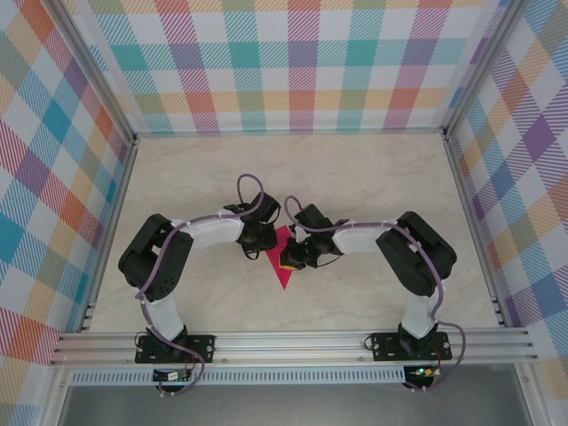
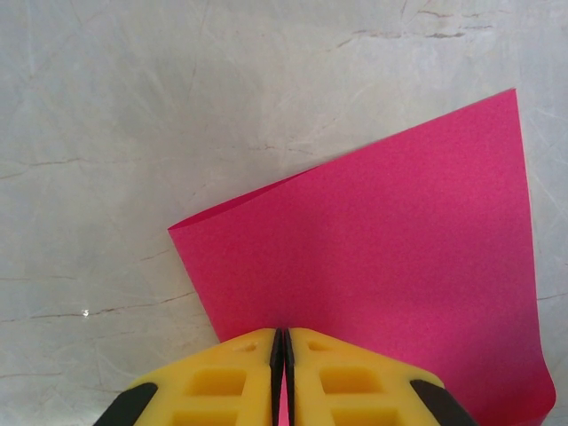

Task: Fold a paper plane with a square sheet of paper (pick it up from the middle)
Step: Third fold the triangle at the center of the table.

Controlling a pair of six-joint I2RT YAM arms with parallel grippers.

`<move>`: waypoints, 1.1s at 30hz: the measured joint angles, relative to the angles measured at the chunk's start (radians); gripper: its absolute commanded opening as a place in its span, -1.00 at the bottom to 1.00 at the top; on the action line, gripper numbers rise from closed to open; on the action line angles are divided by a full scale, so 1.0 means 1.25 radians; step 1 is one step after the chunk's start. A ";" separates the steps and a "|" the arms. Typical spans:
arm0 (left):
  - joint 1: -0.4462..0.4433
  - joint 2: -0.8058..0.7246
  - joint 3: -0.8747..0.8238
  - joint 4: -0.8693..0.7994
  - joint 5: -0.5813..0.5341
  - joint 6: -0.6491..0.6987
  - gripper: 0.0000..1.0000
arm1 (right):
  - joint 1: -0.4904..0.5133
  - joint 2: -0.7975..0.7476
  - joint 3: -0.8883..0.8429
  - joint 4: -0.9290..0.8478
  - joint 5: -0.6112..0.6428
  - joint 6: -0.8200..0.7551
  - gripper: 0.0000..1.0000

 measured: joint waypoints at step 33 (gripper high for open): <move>0.000 0.000 0.000 0.000 0.000 0.000 -0.76 | 0.001 0.022 0.016 0.003 -0.007 -0.013 -0.90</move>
